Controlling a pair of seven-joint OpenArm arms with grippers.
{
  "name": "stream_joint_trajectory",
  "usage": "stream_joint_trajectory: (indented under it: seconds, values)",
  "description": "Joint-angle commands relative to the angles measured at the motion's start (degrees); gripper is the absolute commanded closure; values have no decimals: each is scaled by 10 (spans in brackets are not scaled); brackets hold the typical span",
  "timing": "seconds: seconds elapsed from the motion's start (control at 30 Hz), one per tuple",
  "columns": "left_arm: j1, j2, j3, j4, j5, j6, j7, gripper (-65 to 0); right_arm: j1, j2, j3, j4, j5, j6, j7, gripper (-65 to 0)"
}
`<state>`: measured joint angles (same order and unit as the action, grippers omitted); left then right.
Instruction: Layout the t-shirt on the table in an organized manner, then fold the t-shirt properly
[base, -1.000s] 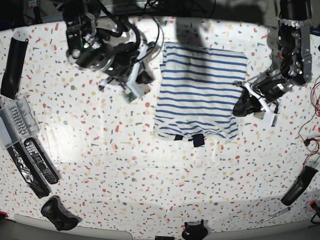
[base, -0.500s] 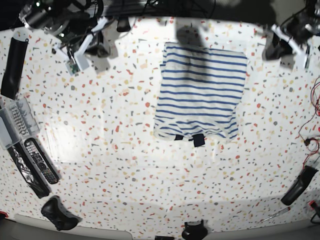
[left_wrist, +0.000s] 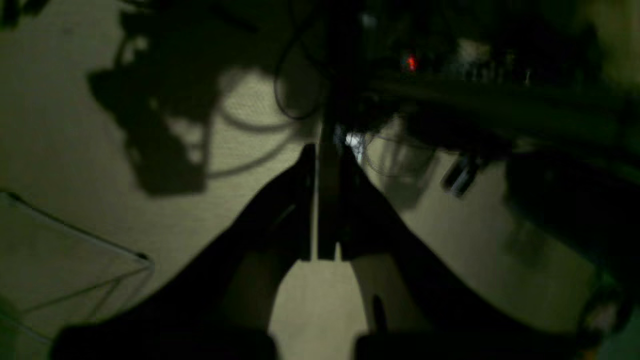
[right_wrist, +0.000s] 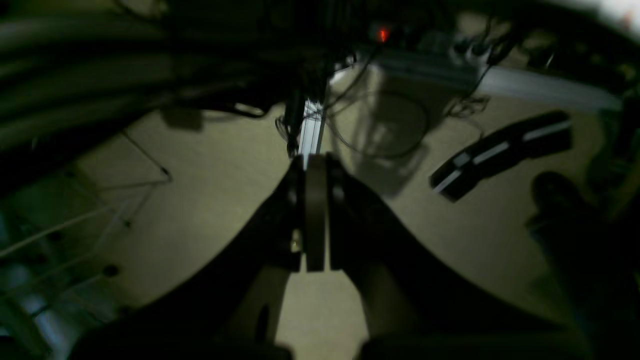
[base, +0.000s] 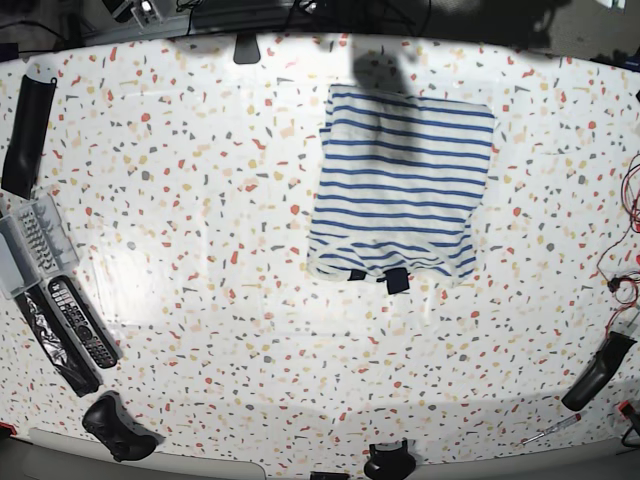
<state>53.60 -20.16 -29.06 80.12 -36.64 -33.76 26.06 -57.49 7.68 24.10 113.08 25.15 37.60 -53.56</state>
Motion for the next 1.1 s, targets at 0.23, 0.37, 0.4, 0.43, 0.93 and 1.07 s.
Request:
stream_joint_trajectory:
  seconds: [0.23,0.37,0.4,0.43,0.93,1.07]
  values:
    - [-163,35,-5,-303,125,-5,-125,0,166,82,-42,-358,3,-1,84,0]
    - [-235,64,-5,-447,211,-5,-207,0,254,117,-97,-535,-28,-4,162,0]
    - [-250,71,-5,-476,242,-5,-224,0,275,120,-113,-574,-51,-14,191,0]
    - [-264,77,-5,-502,273,-5,-238,0,294,122,-129,-611,-77,-25,221,0]
    - [-348,174,-5,-556,385,125,-286,-66,451,49,-307,-869,-150,-139,394,0]
    - [-347,177,-5,-557,386,145,-300,-66,452,39,-307,-869,-149,-141,395,0]
